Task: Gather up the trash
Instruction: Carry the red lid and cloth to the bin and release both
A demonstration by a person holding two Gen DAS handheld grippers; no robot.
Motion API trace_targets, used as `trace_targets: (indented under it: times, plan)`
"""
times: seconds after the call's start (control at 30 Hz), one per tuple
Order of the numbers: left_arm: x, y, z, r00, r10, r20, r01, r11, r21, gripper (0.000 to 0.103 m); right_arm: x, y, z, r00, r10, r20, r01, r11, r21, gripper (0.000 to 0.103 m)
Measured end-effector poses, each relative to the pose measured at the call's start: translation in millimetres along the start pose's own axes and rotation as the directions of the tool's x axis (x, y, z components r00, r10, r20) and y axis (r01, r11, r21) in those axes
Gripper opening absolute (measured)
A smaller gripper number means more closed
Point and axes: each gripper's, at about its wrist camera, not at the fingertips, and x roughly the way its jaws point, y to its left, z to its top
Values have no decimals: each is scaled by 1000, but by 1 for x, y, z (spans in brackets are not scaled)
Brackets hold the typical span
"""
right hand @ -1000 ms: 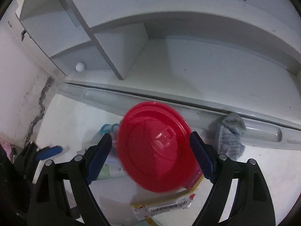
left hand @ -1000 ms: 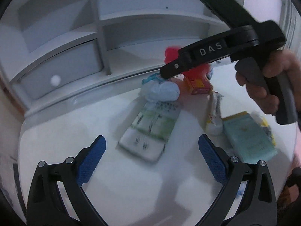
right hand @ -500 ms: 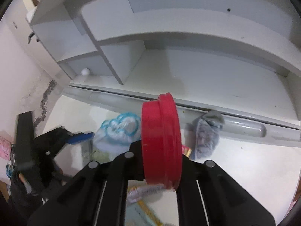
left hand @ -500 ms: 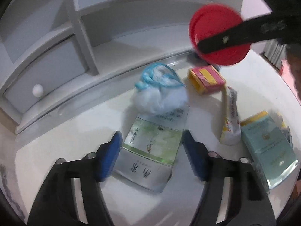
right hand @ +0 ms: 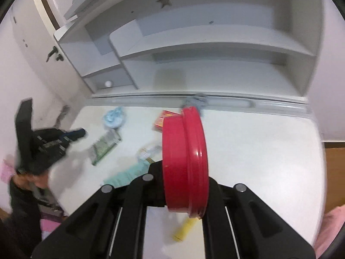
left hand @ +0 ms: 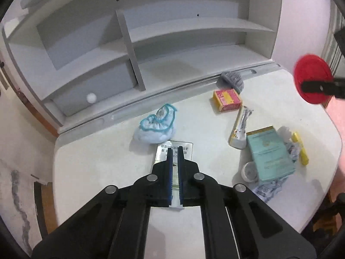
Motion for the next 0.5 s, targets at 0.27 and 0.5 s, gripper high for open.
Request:
trace_targets:
  times: [0.27, 0.5]
  plan:
    - [19, -11, 9, 998, 66, 11, -67, 991, 118, 96, -38, -15, -44, 1000, -4, 25, 4, 1000, 23, 8]
    - [96, 13, 41, 993, 79, -87, -79, 997, 2, 95, -32, -26, -57, 1000, -4, 14, 3, 999, 45, 8]
